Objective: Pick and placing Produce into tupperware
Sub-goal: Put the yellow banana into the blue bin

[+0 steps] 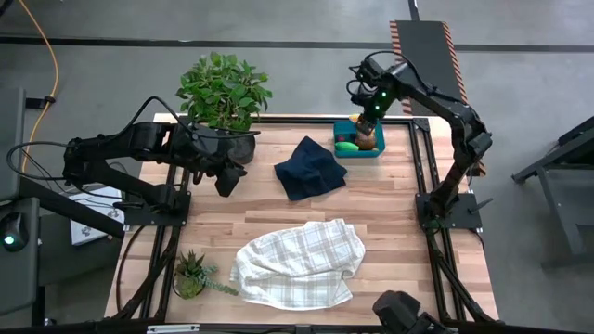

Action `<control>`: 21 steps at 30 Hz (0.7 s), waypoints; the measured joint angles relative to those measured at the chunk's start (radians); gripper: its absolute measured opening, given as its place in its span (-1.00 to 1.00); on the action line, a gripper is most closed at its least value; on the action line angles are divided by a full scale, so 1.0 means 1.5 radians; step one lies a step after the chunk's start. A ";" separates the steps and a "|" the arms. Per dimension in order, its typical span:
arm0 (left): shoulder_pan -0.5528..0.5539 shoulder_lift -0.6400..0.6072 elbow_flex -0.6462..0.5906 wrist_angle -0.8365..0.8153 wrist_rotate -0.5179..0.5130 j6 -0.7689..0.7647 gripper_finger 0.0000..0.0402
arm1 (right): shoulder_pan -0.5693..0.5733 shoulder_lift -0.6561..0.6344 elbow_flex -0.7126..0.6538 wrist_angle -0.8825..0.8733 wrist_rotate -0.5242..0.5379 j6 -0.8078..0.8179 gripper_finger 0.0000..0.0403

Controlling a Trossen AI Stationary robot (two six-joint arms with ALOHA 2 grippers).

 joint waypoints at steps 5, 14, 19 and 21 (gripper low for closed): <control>0.000 0.000 0.000 0.000 0.000 -0.007 -0.59 | -0.005 0.000 0.017 0.038 -0.017 -0.031 -0.36; 0.000 0.000 0.000 0.000 -0.002 -0.018 -0.59 | -0.005 0.015 0.017 0.090 0.004 -0.090 -0.36; 0.000 0.003 0.000 -0.001 -0.005 -0.029 -0.59 | -0.005 0.058 0.017 0.096 0.019 -0.088 -0.36; 0.000 0.003 0.000 -0.001 -0.005 -0.033 -0.59 | -0.005 0.073 0.017 0.095 0.019 -0.085 -0.36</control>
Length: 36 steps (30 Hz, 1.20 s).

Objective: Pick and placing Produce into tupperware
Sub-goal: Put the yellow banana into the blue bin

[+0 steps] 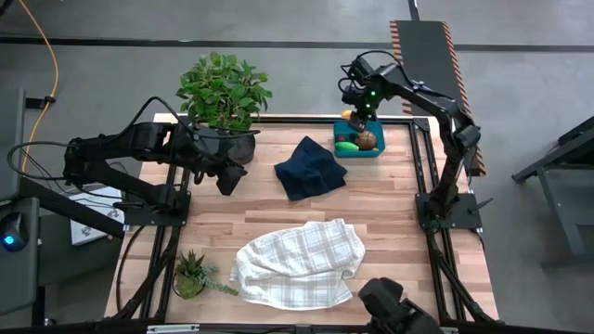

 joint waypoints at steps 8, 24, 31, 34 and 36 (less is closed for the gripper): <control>0.000 0.000 0.000 0.000 0.000 -0.018 -0.59 | -0.001 0.035 0.000 0.000 -0.003 0.012 -0.36; 0.000 0.000 0.000 0.000 -0.004 -0.019 -0.59 | -0.013 0.060 -0.024 -0.014 -0.002 0.030 -0.36; 0.000 0.001 0.000 0.000 -0.004 -0.018 -0.59 | -0.013 0.060 -0.080 -0.001 0.003 0.030 -0.36; 0.000 0.001 0.000 0.000 -0.005 -0.018 -0.59 | -0.013 0.060 -0.090 0.003 0.005 0.029 -0.36; 0.000 0.001 0.000 0.000 -0.008 -0.018 -0.59 | -0.013 0.060 -0.090 0.010 0.005 0.029 -0.36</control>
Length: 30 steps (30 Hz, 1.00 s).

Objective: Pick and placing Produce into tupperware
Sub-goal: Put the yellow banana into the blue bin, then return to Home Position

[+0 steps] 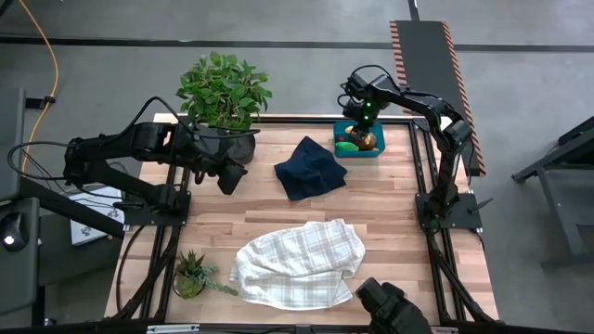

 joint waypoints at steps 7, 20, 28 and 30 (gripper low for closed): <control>0.000 0.000 0.000 0.000 -0.014 0.000 -0.59 | 0.000 0.000 0.000 0.009 0.000 0.000 -0.36; 0.000 0.000 0.000 0.000 -0.013 0.005 -0.59 | 0.001 0.000 0.000 0.009 -0.044 0.012 -0.13; 0.000 -0.027 0.000 0.056 0.008 0.062 -0.59 | 0.001 -0.002 0.000 0.014 -0.052 0.025 -0.03; 0.000 -0.062 0.000 0.083 0.007 0.078 -0.59 | 0.001 -0.008 0.000 0.024 -0.063 0.037 -0.03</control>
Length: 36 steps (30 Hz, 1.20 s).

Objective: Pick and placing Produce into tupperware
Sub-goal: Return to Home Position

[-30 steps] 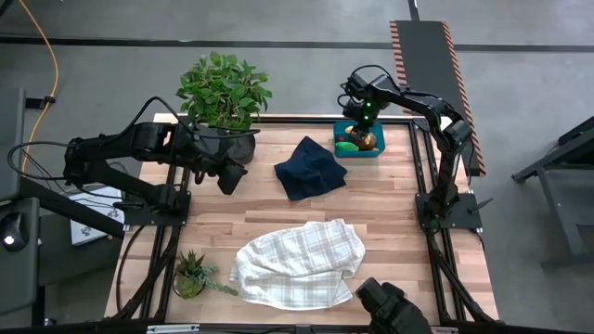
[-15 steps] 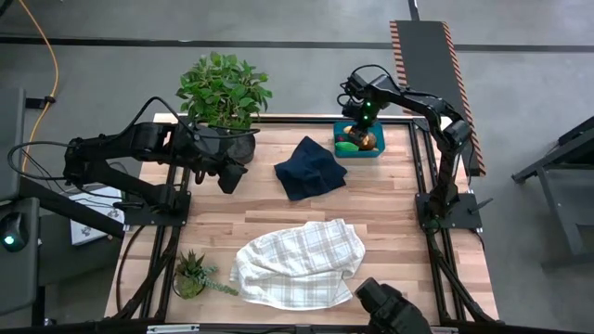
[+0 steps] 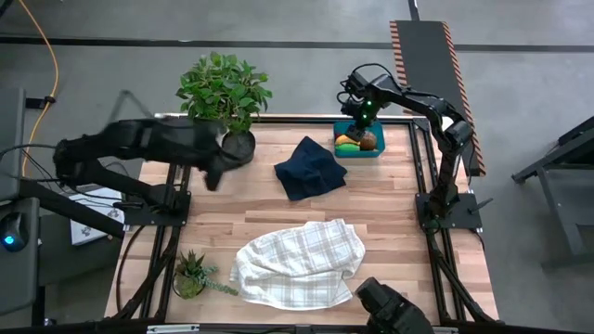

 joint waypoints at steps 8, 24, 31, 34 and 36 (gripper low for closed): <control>0.000 -0.179 0.001 0.055 -0.144 0.080 -0.59 | 0.000 -0.072 0.000 0.062 -0.097 0.083 -0.02; 0.000 -0.499 -0.411 0.340 -0.133 0.092 -0.59 | 0.024 -0.233 0.000 0.224 -0.388 0.309 -0.02; 0.000 -0.647 -0.564 0.418 -0.128 0.074 -0.59 | 0.050 -0.273 0.000 0.236 -0.417 0.390 -0.02; 0.000 -0.680 -0.605 0.455 -0.129 0.092 -0.59 | 0.052 -0.287 0.000 0.230 -0.418 0.406 -0.02; 0.000 -0.696 -0.631 0.489 -0.130 0.103 -0.59 | 0.053 -0.295 0.000 0.230 -0.418 0.418 -0.02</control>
